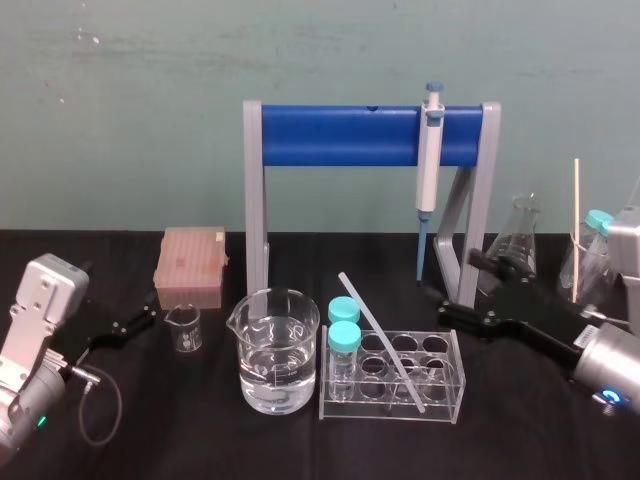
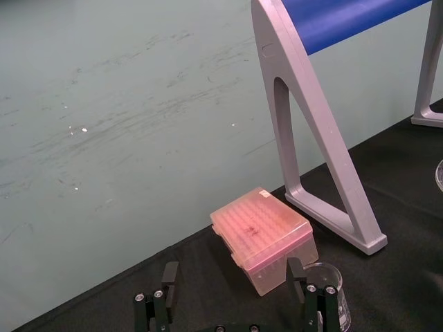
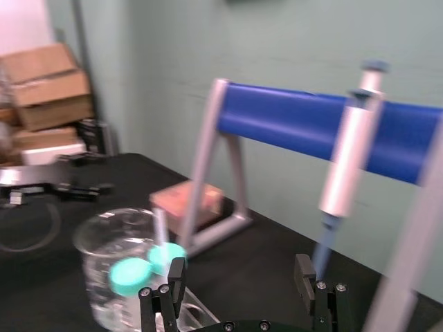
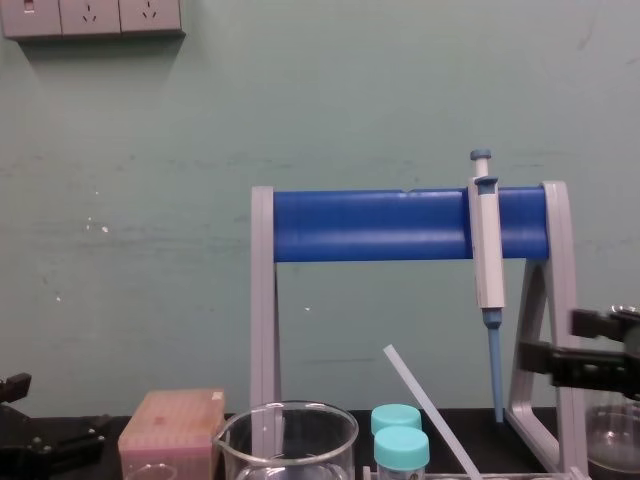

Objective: Pick up the stirring rod with one hand, then place it down.

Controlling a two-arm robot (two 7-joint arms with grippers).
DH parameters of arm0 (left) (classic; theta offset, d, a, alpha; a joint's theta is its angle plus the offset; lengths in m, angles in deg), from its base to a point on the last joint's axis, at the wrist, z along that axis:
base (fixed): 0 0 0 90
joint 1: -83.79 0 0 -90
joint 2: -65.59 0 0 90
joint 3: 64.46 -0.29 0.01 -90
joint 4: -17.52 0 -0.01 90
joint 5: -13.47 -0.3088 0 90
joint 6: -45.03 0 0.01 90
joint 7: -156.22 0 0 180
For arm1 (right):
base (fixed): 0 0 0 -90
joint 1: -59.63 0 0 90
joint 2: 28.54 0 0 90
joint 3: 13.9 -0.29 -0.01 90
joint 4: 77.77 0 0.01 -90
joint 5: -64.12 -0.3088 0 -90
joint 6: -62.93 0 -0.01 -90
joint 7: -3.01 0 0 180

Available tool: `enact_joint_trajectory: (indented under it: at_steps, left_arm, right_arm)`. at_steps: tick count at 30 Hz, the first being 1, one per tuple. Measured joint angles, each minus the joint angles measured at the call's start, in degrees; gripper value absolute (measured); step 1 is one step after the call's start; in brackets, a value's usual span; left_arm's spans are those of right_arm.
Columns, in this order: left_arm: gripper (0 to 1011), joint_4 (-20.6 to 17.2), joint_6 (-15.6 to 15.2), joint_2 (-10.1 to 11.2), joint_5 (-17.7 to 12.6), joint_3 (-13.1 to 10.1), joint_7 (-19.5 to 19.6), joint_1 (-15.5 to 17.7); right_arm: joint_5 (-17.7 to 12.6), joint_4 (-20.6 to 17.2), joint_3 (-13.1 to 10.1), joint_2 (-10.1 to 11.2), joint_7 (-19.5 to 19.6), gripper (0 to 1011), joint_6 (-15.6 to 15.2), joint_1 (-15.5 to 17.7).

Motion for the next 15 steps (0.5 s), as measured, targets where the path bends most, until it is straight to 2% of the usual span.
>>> enact_joint_trajectory:
  at_steps: [6,15]
  left_arm:
    - [1000,0.0,0.0,0.0,0.0,0.0,0.0,0.0]
    - [1000,0.0,0.0,0.0,0.0,0.0,0.0,0.0]
  right_arm:
    - [1.1,1.5,2.3,-1.8,-5.1,1003,-0.1,-3.1]
    - [4.0,7.3,6.2,-5.6,-10.2,1003,-0.6,-8.7]
